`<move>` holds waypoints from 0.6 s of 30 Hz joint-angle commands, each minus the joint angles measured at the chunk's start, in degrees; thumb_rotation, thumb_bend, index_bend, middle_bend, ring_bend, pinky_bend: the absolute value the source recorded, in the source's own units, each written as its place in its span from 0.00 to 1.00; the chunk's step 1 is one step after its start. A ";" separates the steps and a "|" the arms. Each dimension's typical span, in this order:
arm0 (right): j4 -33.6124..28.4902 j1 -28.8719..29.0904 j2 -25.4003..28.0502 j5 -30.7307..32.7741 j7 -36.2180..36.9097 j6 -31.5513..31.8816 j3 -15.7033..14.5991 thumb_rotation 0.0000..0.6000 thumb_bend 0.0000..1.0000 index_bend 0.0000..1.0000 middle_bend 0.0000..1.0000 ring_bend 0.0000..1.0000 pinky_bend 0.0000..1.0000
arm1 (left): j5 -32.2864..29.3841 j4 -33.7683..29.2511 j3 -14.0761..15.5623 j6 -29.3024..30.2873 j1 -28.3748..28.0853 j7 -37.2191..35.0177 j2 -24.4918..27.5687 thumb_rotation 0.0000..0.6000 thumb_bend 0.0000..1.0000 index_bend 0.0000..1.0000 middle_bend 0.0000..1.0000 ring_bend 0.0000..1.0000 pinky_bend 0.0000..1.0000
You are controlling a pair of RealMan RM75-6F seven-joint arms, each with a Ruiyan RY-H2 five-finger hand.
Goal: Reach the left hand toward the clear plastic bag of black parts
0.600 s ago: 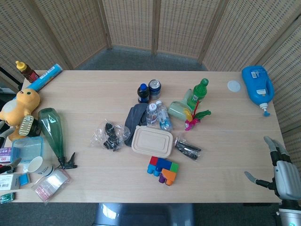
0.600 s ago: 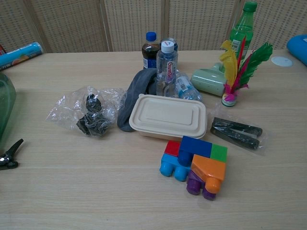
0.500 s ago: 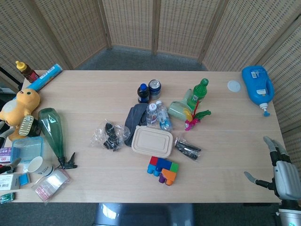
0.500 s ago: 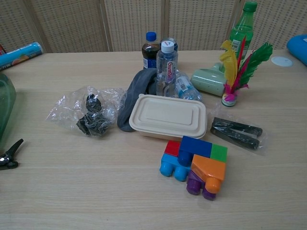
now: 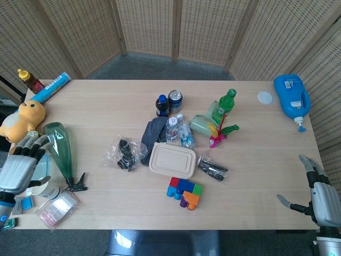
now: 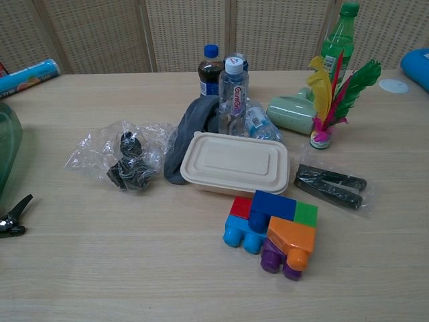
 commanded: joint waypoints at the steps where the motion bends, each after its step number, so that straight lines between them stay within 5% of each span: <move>1: 0.10 0.01 0.04 0.24 0.17 0.01 0.11 0.97 0.00 0.00 0.00 0.00 0.00 | -7.21 -4.76 -3.82 -15.90 -11.28 9.19 -0.98 1.00 0.00 0.13 0.00 0.00 0.00; 8: 0.56 0.12 0.50 1.52 1.68 -0.22 0.70 0.97 0.00 0.00 0.00 0.00 0.00 | -14.90 -0.97 -7.18 -27.43 -23.69 21.35 -7.96 1.00 0.00 0.10 0.00 0.00 0.00; 18: 1.32 -0.07 1.79 4.07 5.12 -0.34 1.90 0.97 0.00 0.00 0.00 0.00 0.00 | -17.63 7.47 -4.34 -35.40 -32.97 28.77 -16.37 1.00 0.00 0.11 0.00 0.00 0.00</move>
